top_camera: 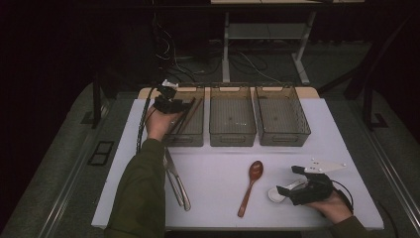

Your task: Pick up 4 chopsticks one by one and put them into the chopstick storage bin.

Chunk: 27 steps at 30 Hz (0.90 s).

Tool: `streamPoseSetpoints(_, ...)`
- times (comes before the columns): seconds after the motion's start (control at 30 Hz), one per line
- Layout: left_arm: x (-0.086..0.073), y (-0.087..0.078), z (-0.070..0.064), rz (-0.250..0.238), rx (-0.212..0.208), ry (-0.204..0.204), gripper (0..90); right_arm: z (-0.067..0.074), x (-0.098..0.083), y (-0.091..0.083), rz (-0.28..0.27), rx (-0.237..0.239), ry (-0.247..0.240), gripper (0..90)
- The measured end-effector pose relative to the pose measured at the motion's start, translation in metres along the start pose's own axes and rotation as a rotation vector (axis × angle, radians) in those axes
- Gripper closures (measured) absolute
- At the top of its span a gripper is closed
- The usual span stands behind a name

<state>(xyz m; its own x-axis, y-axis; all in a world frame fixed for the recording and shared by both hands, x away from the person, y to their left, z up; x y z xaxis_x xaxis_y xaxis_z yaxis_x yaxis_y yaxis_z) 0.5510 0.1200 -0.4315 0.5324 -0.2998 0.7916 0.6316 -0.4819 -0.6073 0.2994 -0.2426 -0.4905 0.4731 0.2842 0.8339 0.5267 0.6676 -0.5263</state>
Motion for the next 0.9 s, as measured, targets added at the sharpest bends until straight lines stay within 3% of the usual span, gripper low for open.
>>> streamPoseSetpoints(0.23,0.012,-0.014,-0.009,-0.052,-0.025,0.003,52.8,0.0,0.0,0.0,0.003,0.001,-0.002,1.8)
streamPoseSetpoints(0.47,0.014,-0.031,-0.025,-0.06,-0.082,0.025,46.7,0.001,0.0,0.0,0.003,0.001,-0.001,1.8)
streamPoseSetpoints(0.77,-0.004,-0.05,-0.052,-0.083,-0.162,0.032,39.0,0.0,-0.001,0.001,0.006,0.002,-0.003,1.8)
streamPoseSetpoints(0.9,-0.014,-0.058,-0.062,-0.081,-0.184,0.055,36.5,0.001,-0.001,0.001,0.006,0.001,-0.002,1.8)
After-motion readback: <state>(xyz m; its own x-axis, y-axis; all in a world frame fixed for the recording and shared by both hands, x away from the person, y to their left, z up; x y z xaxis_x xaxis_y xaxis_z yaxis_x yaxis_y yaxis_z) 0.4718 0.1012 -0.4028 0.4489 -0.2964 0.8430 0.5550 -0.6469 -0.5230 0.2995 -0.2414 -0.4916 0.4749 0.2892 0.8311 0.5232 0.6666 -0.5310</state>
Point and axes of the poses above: each handheld gripper's, and its own axes: y roughly forward along the jaws, x roughly out of its top, z roughly to its left, the point moved 8 cm from there along y, roughly forward along the jaws, and after that the axes turned 3 degrees about -z, right-handed, at the moved point
